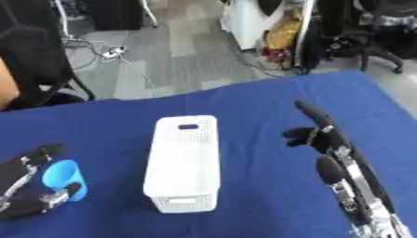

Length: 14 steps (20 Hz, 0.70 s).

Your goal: Pick up objects on the table and place them in the box.

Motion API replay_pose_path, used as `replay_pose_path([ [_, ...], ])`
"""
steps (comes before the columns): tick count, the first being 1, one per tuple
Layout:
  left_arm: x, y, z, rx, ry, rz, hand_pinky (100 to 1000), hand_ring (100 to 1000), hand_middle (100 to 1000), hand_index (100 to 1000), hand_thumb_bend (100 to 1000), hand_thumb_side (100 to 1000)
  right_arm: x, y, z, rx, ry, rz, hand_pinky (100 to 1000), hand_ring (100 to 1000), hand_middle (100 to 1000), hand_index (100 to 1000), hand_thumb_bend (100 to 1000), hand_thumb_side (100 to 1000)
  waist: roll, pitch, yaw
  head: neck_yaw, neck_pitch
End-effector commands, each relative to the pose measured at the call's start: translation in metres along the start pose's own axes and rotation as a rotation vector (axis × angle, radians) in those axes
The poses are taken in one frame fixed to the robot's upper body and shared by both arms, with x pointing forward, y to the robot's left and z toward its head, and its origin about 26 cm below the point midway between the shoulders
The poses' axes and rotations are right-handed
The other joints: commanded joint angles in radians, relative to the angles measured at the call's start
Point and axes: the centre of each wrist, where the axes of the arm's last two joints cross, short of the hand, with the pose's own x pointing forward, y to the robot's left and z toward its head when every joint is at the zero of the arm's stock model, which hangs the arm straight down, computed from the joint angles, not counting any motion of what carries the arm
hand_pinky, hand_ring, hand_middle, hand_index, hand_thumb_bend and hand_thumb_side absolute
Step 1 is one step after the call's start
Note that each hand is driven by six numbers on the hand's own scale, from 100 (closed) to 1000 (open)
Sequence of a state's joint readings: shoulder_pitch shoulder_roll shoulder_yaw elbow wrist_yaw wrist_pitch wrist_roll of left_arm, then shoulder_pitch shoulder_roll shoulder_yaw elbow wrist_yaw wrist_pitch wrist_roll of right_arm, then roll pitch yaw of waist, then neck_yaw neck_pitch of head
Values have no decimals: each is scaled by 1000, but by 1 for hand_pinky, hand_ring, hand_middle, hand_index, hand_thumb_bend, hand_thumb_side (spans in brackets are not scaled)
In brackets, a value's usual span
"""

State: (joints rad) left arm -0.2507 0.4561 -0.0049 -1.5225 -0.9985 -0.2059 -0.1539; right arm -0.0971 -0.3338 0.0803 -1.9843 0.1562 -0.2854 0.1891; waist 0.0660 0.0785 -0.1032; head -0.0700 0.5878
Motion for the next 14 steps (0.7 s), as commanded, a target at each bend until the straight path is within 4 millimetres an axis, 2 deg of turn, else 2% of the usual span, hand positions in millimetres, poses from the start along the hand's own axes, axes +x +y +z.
replay_pose_path([
  [1, 0, 8, -7, 29, -9, -24, 898, 936, 962, 1000, 1000, 918, 5, -4, -4, 1, -25, 12, 673, 735, 986, 1000, 521, 1000, -3, -9, -1, 7, -14],
  [7, 0, 3, -18, 23, -11, -30, 897, 935, 959, 1000, 1000, 903, 5, -4, -5, 2, -27, 9, 672, 735, 986, 1000, 520, 1000, -4, -8, -4, 10, -14],
  [8, 0, 2, -19, 20, -10, -30, 896, 934, 959, 1000, 1000, 926, 5, -4, -5, 2, -27, 9, 672, 735, 986, 1000, 521, 1000, -4, -8, -4, 10, -14],
  [14, -2, -6, -25, -9, -8, -20, 894, 934, 959, 1000, 1000, 933, 5, -3, -5, 3, -27, 7, 672, 735, 986, 1000, 520, 1000, -4, -8, -6, 17, -8],
])
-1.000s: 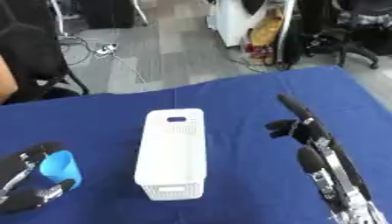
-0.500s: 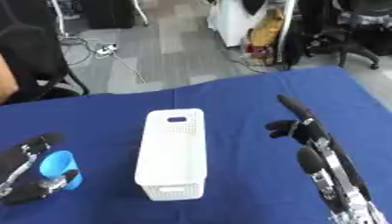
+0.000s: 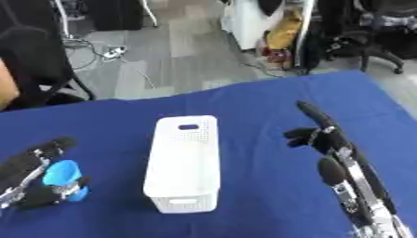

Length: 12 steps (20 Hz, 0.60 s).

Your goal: Pick up objects on the table and place them in the box.

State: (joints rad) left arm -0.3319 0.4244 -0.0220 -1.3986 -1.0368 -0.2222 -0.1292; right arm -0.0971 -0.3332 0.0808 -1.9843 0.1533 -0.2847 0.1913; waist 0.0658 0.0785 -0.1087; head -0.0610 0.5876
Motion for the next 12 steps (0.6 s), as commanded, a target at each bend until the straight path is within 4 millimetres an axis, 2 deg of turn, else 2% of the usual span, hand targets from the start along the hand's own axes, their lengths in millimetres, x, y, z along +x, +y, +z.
replay_pose_path([
  [1, -4, 5, -3, 6, -1, -18, 894, 934, 959, 1000, 1000, 933, 5, -3, -5, 2, -27, 10, 672, 735, 986, 1000, 520, 1000, -4, -8, -1, 14, -5],
  [3, -5, 3, -3, 1, 3, -15, 895, 934, 959, 1000, 1000, 934, 5, -3, -5, 2, -26, 10, 672, 735, 986, 1000, 520, 1000, -4, -8, -1, 37, 5],
  [6, -5, 2, -3, 0, 8, -10, 894, 933, 959, 1000, 1000, 933, 5, -3, -5, 3, -26, 9, 672, 735, 986, 1000, 520, 1000, -4, -9, -1, 86, 40],
  [9, -5, 2, -3, 3, 6, -7, 893, 933, 959, 1000, 1000, 932, 5, -3, -4, 2, -24, 9, 672, 735, 986, 1000, 521, 1000, -4, -10, -1, 131, 86],
  [12, -5, 2, -3, 4, 5, -7, 894, 933, 959, 1000, 1000, 932, 5, -3, -4, 1, -24, 9, 672, 735, 986, 1000, 521, 1000, -5, -11, -1, 158, 108],
])
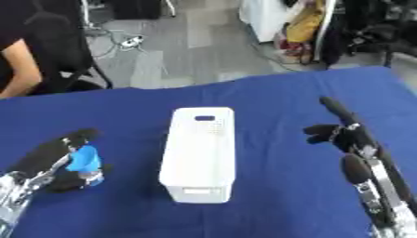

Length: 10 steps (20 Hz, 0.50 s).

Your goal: Pick up objects on the table and place them in the box.

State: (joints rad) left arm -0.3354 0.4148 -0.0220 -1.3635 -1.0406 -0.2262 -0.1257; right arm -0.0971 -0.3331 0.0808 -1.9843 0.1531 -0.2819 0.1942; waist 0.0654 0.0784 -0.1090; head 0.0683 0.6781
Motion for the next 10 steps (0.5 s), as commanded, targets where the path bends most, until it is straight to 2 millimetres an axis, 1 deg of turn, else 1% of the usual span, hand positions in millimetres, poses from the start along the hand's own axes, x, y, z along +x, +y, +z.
replay_pose_path([
  [1, -3, 12, -2, 27, -5, -21, 894, 933, 959, 1000, 1000, 932, 5, -3, -4, -1, -26, 10, 672, 735, 986, 1000, 521, 1000, -5, -10, 0, 36, 23],
  [5, -3, 12, -3, 22, -7, -27, 896, 934, 953, 1000, 1000, 925, 5, -3, -4, 0, -26, 10, 672, 735, 986, 1000, 522, 1000, -5, -10, 0, 46, 35],
  [10, -2, 13, -4, -4, -18, -42, 901, 938, 958, 1000, 1000, 909, 5, -3, -3, 0, -26, 10, 673, 735, 986, 1000, 522, 1000, -5, -11, -1, 44, 38],
])
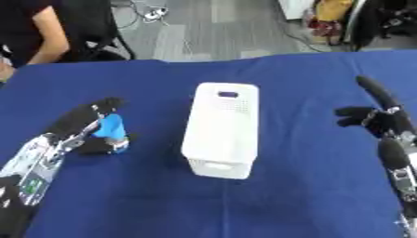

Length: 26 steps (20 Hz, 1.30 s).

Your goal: Pick up objects on the table and place them in the box.

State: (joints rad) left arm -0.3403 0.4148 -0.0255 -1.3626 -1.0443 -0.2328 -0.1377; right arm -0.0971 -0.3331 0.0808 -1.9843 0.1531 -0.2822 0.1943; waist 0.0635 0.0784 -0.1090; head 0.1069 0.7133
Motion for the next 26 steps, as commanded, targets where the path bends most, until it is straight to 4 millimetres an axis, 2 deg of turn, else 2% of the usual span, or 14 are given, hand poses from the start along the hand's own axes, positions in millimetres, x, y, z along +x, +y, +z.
replay_pose_path([
  [1, -4, 12, -3, 1, -11, -39, 901, 938, 959, 1000, 1000, 909, 5, -3, -4, 0, -26, 10, 673, 735, 986, 1000, 522, 1000, -3, -11, -2, 5, 3],
  [14, -10, 12, -9, -76, 3, 18, 879, 916, 964, 1000, 1000, 918, 5, -4, -3, 0, -25, 10, 673, 735, 986, 1000, 521, 1000, -1, -13, -4, -2, 2],
  [26, -12, 18, -10, -109, 14, 75, 761, 829, 921, 979, 1000, 902, 5, -4, -3, 0, -24, 9, 673, 735, 986, 1000, 521, 1000, -1, -15, -4, -4, -2],
])
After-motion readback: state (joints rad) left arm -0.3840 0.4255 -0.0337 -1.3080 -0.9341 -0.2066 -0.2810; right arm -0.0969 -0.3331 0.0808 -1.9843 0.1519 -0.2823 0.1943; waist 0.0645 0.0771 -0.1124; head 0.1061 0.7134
